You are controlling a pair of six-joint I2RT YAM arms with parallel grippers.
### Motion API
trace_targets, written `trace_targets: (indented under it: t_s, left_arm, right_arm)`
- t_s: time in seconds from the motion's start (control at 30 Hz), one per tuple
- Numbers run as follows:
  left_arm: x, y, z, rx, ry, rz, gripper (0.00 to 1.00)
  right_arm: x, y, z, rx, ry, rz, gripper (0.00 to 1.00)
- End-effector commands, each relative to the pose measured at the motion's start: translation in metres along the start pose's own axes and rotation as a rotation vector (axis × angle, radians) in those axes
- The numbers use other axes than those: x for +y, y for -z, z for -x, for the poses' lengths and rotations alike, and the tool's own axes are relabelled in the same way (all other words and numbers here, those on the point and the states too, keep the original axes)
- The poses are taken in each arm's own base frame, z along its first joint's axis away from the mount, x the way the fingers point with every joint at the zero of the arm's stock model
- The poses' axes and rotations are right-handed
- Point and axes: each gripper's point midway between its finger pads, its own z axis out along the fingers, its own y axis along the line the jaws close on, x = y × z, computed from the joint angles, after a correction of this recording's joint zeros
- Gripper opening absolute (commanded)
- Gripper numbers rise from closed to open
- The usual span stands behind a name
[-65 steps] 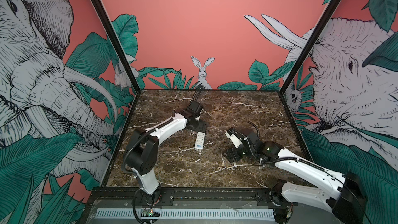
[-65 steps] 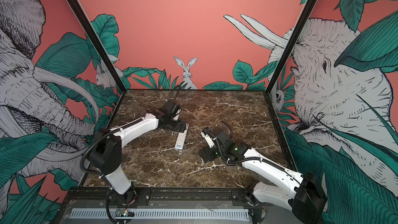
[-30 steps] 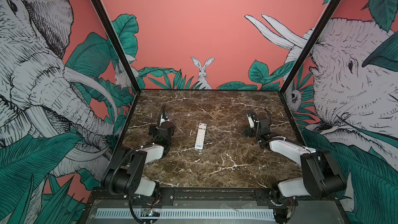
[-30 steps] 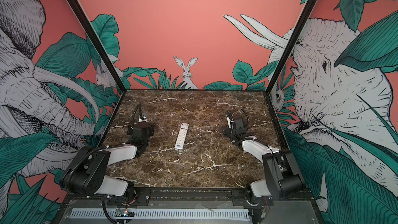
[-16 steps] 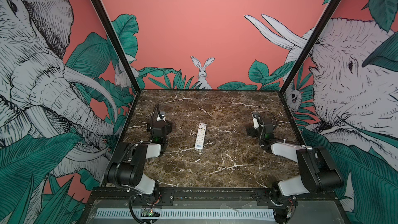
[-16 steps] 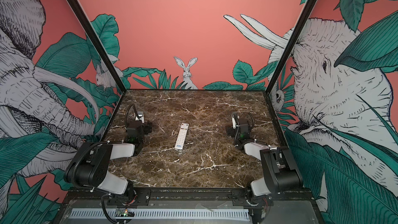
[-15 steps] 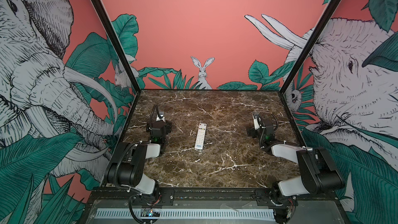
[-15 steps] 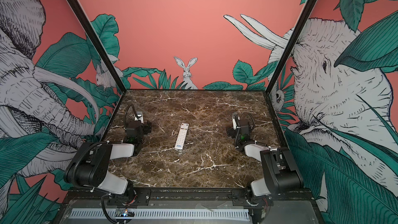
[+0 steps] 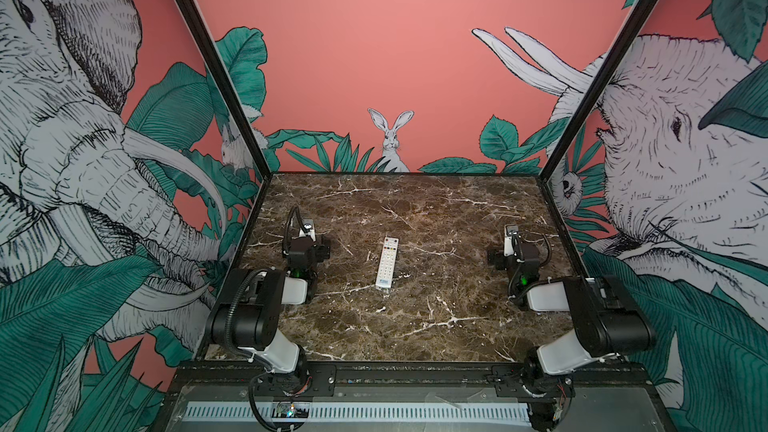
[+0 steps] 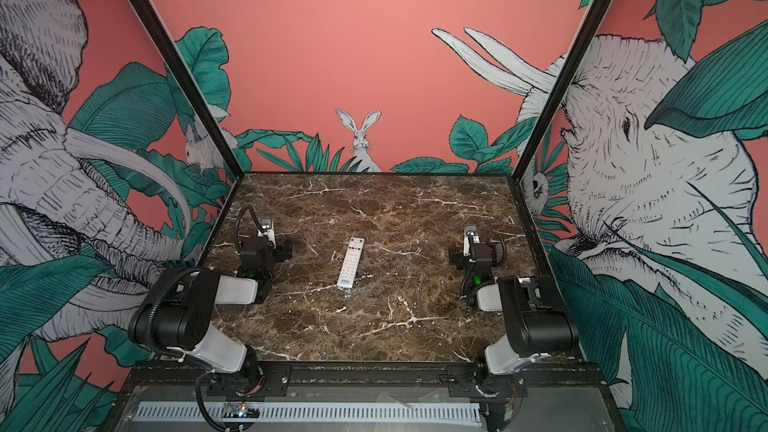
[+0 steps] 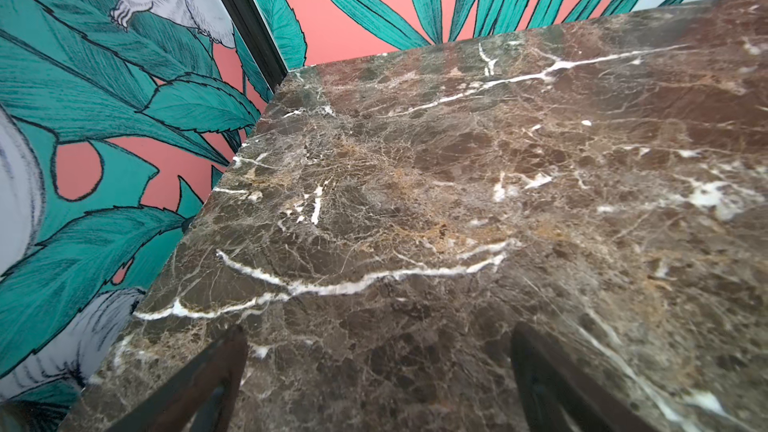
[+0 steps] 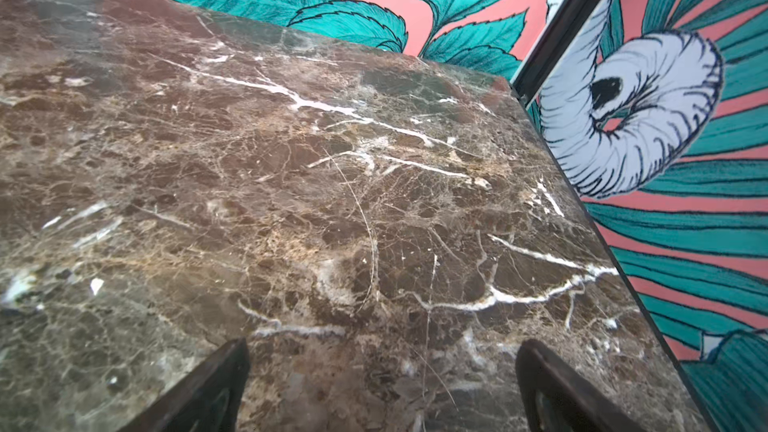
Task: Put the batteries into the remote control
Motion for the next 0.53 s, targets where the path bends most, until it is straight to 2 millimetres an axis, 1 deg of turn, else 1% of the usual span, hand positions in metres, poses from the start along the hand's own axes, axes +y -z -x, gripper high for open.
trace_targets:
  t_s: [0.0, 0.1, 0.5]
  left_arm:
    - [0.0031, 0.0017, 0.0106, -0.038, 0.020, 0.003, 1.00]
    - [0.0031, 0.0019, 0.0097, -0.031, 0.020, 0.001, 1.00]
    - [0.0016, 0.0022, 0.0101, -0.034, 0.016, -0.008, 1.00]
  right_arm:
    - [-0.0138, -0.0032, 0.0189, -0.056, -0.067, -0.068, 0.99]
    - [-0.0224, -0.0024, 0.0177, -0.056, -0.081, -0.117, 0.99]
    - [-0.0213, -0.0025, 0.0181, -0.056, -0.081, -0.114, 0.99]
